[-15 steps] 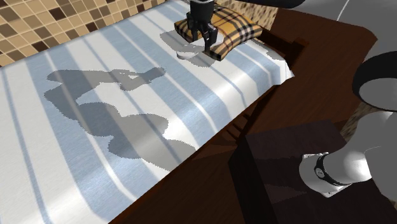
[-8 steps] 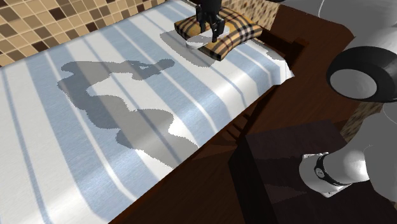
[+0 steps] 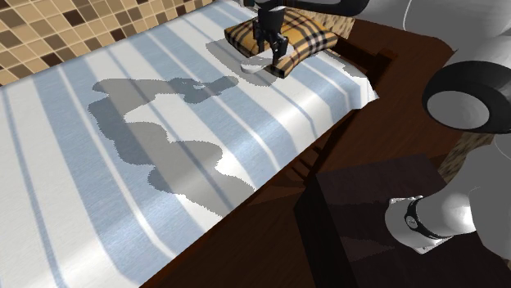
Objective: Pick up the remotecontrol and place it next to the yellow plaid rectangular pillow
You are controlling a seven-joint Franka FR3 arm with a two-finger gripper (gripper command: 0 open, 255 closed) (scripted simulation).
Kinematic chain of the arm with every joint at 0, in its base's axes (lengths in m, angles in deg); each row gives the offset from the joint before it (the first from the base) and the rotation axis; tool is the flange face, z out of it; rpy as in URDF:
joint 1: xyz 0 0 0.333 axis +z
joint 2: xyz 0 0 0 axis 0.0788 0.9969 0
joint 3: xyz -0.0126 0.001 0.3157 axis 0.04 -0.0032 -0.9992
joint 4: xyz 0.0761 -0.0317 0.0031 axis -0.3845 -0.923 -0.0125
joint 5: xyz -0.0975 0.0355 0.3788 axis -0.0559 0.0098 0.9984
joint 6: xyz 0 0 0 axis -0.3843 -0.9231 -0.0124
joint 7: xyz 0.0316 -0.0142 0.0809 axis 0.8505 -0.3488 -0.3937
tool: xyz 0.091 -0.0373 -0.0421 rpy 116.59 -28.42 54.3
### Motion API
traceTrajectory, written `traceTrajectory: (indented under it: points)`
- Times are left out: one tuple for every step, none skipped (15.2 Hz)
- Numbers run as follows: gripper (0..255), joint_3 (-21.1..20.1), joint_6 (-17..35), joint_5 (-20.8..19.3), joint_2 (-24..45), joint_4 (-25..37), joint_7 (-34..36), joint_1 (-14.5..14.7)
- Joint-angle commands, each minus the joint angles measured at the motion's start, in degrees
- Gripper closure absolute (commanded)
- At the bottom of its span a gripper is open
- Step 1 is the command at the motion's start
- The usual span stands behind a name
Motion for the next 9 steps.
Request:
traceTrajectory:
  points:
    - [255, -0.06, 1.57, 0.07, 0.04, -1.53, -0.09, 0.26]
    - [255, -0.09, 2.33, 0.11, 0.06, -2.30, -0.15, 0.38]
    - [255, -0.12, 3.08, 0.15, 0.09, -3.03, -0.21, 0.49]
    - [255, -0.16, 3.82, 0.20, 0.14, -3.75, -0.28, 0.59]
    - [255, -0.20, 4.55, 0.27, 0.21, -4.44, -0.35, 0.68]
    - [255, -0.25, 5.27, 0.34, 0.29, -5.11, -0.42, 0.76]
    - [255, -0.30, 5.99, 0.42, 0.38, -5.76, -0.49, 0.83]
    - [255, -0.35, 6.69, 0.50, 0.49, -6.38, -0.56, 0.89]
    - [255, -0.41, 7.39, 0.59, 0.61, -6.99, -0.64, 0.95]
